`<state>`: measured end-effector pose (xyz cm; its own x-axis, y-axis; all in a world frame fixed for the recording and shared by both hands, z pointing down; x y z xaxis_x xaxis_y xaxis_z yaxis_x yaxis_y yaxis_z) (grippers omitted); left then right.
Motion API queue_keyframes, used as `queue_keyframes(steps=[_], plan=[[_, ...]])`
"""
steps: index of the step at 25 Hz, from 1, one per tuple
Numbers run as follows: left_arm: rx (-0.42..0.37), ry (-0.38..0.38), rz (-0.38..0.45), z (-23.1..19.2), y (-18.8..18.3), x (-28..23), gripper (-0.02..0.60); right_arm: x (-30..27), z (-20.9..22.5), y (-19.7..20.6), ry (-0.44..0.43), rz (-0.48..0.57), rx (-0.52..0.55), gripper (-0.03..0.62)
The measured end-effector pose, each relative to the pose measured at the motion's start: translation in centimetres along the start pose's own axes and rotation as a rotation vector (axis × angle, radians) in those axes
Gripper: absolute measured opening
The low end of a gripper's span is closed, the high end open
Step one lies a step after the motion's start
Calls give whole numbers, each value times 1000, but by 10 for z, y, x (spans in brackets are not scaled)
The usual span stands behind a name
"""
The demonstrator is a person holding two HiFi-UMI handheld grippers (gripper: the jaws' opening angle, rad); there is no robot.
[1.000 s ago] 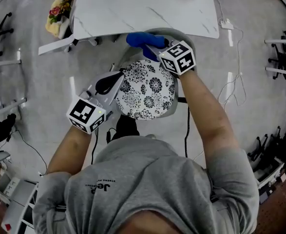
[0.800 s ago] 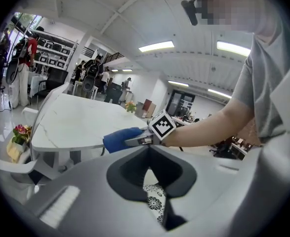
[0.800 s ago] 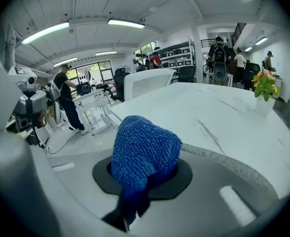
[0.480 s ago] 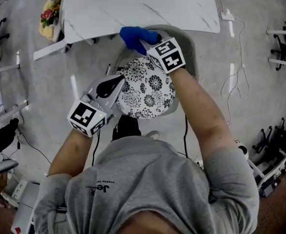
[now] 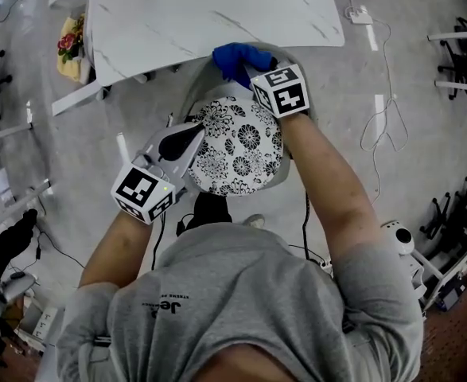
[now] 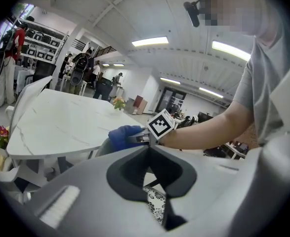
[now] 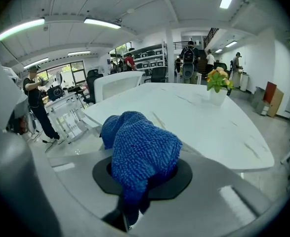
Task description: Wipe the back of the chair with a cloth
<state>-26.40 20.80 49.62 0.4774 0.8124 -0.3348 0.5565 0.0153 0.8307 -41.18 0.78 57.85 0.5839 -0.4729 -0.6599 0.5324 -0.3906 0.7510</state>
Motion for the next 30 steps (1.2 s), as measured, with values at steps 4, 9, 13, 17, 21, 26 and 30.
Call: queue_keyframes(steps=[4, 9, 13, 17, 21, 26, 30], plan=[[-2, 20, -10, 2, -3, -7, 58, 17, 23, 12, 61, -13, -52, 60], [-12, 43, -18, 5, -7, -14, 58, 40, 45, 27, 130, -23, -107, 58], [-15, 60, -13, 7, -13, -20, 58, 59, 61, 34, 179, -22, -154, 60], [-20, 82, -13, 11, -15, -23, 58, 82, 85, 41, 265, -21, -237, 60], [-14, 94, -11, 11, -13, -22, 58, 93, 88, 41, 219, -32, -166, 58], [-5, 91, 1, 6, -9, -16, 58, 83, 41, 29, -30, 18, 52, 58], [13, 57, 12, -3, -2, 0, 58, 52, -21, 18, -287, 35, 232, 58]])
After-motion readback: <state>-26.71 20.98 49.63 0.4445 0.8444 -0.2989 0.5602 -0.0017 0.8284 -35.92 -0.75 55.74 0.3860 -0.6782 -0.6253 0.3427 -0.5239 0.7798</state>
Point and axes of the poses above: the fingertips, and each gripper's own axes: x backward along the fingers, z to its right, y out of its underside, the point moved 7 cm from there along x, backward along the fingers, and after that the axes turned 5 degrees about x, right-handed, at the moved point
